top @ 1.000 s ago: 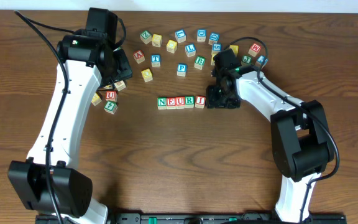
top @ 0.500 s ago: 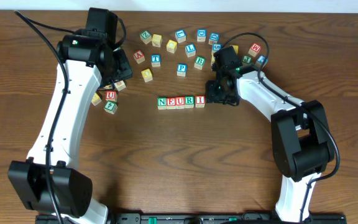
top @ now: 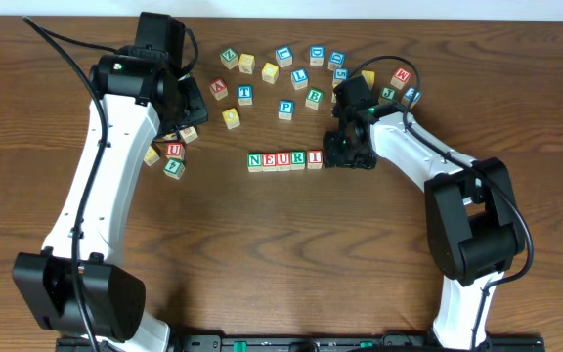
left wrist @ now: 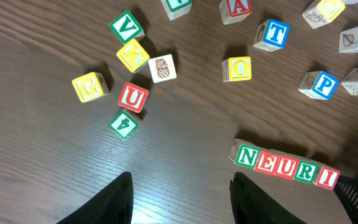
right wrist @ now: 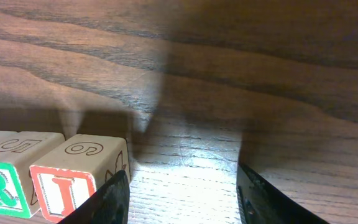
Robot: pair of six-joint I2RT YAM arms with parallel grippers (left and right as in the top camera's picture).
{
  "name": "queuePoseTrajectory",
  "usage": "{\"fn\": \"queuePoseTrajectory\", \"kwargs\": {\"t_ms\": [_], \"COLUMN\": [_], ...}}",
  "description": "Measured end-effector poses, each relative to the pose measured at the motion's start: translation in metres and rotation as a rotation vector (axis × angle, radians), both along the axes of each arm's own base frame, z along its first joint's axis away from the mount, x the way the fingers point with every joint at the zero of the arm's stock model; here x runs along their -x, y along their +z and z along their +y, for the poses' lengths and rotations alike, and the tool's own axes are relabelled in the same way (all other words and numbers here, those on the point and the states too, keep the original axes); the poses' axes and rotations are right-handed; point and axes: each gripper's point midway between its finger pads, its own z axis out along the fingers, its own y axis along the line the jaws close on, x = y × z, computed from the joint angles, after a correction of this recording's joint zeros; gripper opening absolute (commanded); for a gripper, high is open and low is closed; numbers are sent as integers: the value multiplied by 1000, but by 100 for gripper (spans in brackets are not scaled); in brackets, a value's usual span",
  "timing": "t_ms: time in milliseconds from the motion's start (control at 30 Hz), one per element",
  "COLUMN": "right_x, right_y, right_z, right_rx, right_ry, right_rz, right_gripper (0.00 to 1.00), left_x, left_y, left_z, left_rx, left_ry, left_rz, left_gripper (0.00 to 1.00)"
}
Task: Spell out NEURIPS
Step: 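Raise the right gripper and move it toward the far right blocks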
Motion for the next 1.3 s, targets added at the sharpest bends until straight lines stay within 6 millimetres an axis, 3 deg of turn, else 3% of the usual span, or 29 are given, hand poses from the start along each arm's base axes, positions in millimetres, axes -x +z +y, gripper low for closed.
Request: {"fn": "queuePoseTrajectory", "kwargs": {"t_ms": [1067,1300], "right_x": [8,20], "right_y": [1,7], "right_z": [16,2], "right_rx": [-30,-18], "right_ry": [64,38], "right_rz": [11,101], "right_gripper": [54,54], "left_x": [0,0], "left_y": [0,0], "left_z": [0,0], "left_rx": [0,0], "left_ry": [0,0], "left_rz": [0,0], "left_gripper": [50,50]}}
